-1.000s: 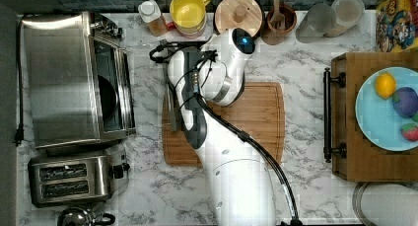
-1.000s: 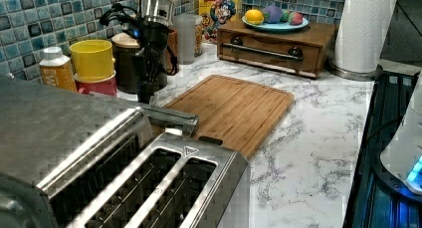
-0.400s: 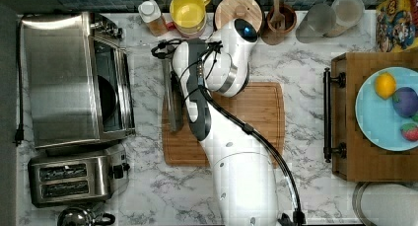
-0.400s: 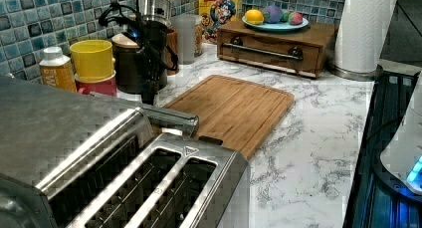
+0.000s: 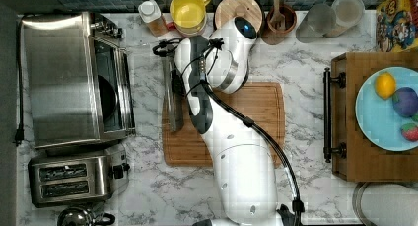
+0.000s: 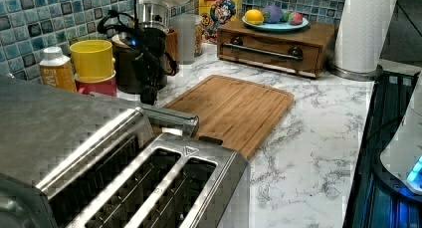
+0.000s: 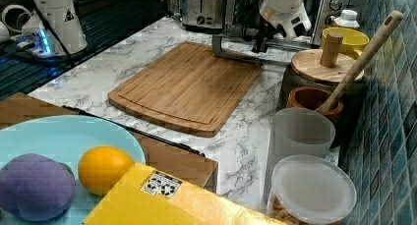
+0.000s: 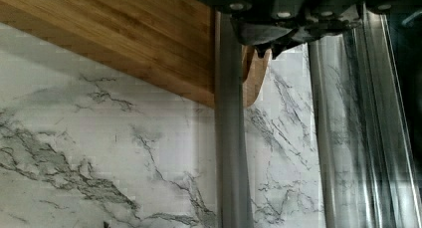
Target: Close the oven.
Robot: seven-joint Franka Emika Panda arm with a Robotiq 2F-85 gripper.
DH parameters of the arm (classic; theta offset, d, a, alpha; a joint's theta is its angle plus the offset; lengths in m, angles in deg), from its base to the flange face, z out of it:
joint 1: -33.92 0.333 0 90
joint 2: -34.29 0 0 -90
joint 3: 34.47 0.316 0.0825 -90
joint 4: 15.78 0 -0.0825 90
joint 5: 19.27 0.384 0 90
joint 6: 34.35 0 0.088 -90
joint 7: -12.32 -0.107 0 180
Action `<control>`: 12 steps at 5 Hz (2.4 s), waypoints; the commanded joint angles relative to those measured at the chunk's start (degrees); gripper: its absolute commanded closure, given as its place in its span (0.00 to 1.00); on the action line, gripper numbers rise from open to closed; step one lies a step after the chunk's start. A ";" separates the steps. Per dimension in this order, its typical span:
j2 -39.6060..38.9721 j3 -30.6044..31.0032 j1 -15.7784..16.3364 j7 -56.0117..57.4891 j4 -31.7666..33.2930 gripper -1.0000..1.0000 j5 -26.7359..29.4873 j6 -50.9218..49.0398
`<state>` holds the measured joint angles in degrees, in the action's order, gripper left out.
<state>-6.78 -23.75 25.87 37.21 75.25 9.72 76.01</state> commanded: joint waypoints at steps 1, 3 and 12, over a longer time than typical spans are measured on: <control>5.14 3.46 2.41 -3.85 -0.01 1.00 3.81 1.70; 14.43 6.79 3.49 -1.18 3.88 1.00 6.62 2.05; 31.75 8.23 21.51 -38.66 13.06 1.00 -30.00 19.94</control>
<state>16.76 -16.49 45.60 1.17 86.50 -17.80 96.16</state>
